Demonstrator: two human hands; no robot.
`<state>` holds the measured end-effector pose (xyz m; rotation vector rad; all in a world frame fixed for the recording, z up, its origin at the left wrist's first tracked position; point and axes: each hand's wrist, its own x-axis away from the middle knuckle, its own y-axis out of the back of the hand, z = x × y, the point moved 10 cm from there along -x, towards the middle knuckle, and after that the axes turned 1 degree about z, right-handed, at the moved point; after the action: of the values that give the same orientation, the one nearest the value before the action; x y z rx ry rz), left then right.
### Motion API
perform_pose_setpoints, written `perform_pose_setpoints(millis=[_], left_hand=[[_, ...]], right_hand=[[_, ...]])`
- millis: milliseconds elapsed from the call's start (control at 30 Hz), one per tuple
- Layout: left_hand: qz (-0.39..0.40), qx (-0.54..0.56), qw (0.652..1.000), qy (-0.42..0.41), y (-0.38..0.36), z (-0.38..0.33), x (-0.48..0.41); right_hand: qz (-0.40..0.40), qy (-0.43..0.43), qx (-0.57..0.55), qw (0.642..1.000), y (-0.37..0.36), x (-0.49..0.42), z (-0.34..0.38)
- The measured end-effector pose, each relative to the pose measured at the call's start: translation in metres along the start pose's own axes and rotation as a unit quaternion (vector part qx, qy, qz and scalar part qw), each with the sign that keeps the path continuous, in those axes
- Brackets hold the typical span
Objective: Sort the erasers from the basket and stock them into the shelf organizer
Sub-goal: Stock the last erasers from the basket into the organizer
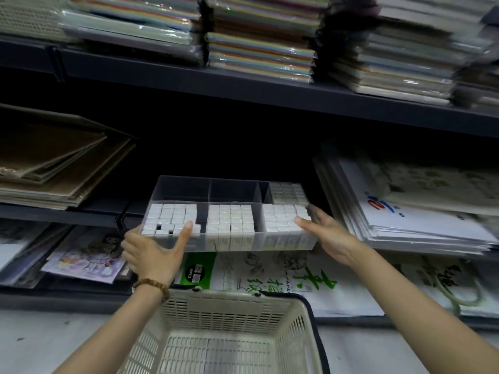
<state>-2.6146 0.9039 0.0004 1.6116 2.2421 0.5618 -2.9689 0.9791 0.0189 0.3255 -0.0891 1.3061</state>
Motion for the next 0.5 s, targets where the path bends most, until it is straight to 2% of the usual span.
perform_pose_setpoints(millis=[133,200,333,500], left_hand=[[0.088,0.100,0.990,-0.040,0.001,0.003,-0.017],[0.114,0.119,0.985,-0.054,-0.001,0.002,-0.020],[0.115,0.129,0.983,-0.067,-0.003,0.000,-0.019],[0.117,0.135,0.981,-0.079,-0.002,-0.001,-0.019]], right_hand=[[-0.074,0.021,0.135,0.988,0.034,0.006,0.039],[-0.055,0.000,0.168,0.984,0.036,0.005,0.051],[0.018,-0.117,0.230,0.966,0.021,-0.001,0.050],[0.036,-0.205,0.260,0.943,-0.003,-0.011,0.049]])
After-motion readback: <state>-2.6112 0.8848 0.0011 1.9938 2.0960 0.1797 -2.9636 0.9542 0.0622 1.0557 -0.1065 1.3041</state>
